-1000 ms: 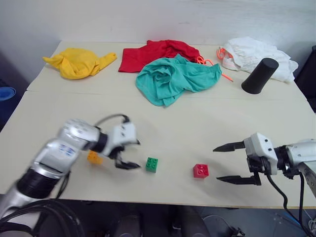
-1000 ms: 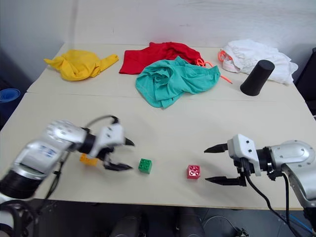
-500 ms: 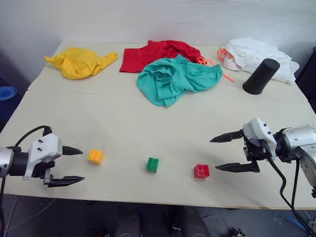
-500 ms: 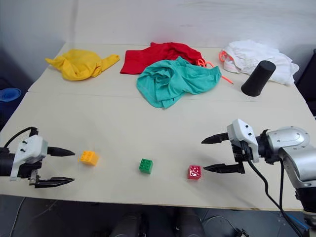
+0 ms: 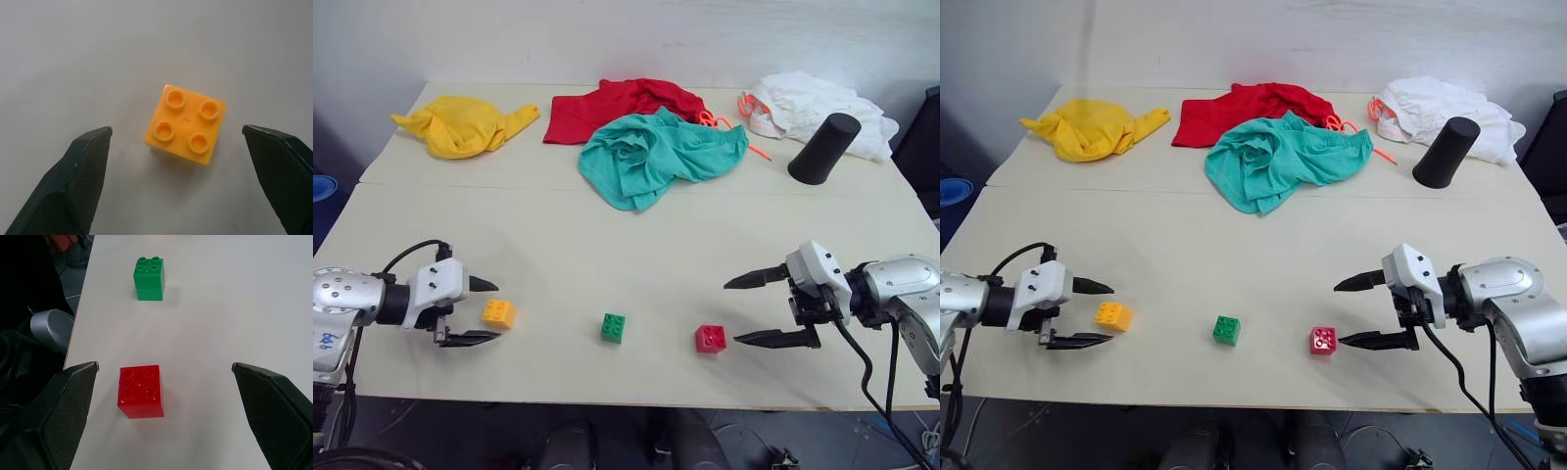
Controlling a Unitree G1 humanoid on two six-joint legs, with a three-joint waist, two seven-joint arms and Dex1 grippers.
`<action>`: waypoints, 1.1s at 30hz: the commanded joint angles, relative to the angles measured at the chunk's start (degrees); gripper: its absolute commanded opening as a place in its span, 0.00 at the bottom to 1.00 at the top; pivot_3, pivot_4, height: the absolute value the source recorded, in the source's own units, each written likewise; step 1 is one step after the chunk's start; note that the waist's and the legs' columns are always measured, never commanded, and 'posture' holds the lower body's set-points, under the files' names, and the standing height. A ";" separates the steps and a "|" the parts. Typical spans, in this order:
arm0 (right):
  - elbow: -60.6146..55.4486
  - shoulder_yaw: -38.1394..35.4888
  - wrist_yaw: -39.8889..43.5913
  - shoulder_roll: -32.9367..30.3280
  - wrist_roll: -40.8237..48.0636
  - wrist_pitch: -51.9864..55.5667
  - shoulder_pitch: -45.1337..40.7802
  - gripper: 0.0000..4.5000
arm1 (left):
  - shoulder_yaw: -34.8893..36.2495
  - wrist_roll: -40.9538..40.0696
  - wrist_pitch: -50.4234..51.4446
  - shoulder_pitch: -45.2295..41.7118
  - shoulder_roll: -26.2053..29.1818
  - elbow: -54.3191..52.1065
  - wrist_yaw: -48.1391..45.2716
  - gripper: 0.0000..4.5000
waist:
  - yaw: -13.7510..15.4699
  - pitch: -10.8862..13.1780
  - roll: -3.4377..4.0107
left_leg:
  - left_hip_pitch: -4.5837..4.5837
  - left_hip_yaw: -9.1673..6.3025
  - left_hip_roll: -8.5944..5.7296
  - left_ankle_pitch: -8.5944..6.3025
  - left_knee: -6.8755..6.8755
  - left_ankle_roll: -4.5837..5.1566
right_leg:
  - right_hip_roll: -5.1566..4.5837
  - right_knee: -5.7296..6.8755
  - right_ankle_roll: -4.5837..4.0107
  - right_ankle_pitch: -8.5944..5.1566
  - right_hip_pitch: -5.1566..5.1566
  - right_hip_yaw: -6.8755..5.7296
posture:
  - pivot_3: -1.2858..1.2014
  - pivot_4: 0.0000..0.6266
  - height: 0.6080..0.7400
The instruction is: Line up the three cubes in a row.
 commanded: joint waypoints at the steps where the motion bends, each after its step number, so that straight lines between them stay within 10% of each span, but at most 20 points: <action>1: -2.25 -2.79 -0.86 -0.29 0.97 -0.29 0.28 1.00 | -1.60 0.44 -0.94 -1.42 0.35 2.80 -1.58 0.87 | 0.01 0.00 0.00 | 0.00 0.01 0.00 0.00 0.00 0.00 | 0.00 -0.01 0.00 0.00 0.00 0.00 | 0.52 0.24 1.00; 9: -3.87 -4.21 -2.01 -0.45 0.98 -0.15 2.43 1.00 | -4.59 -0.03 -3.99 -4.36 -0.55 4.99 -4.18 0.33 | 0.18 0.00 0.00 | -0.03 0.02 -0.01 0.00 0.01 0.01 | 0.00 -0.03 0.00 0.00 -0.01 0.00 | 0.52 0.24 1.00; 33: -7.75 -5.84 -3.87 -0.68 1.35 0.81 6.38 1.00 | -16.50 7.00 -13.02 -13.42 -6.14 1.45 -5.69 0.33 | 0.27 0.00 0.00 | 0.00 0.04 -0.01 0.02 0.07 -0.02 | 0.09 0.00 0.02 0.01 0.01 0.04 | 0.52 0.24 1.00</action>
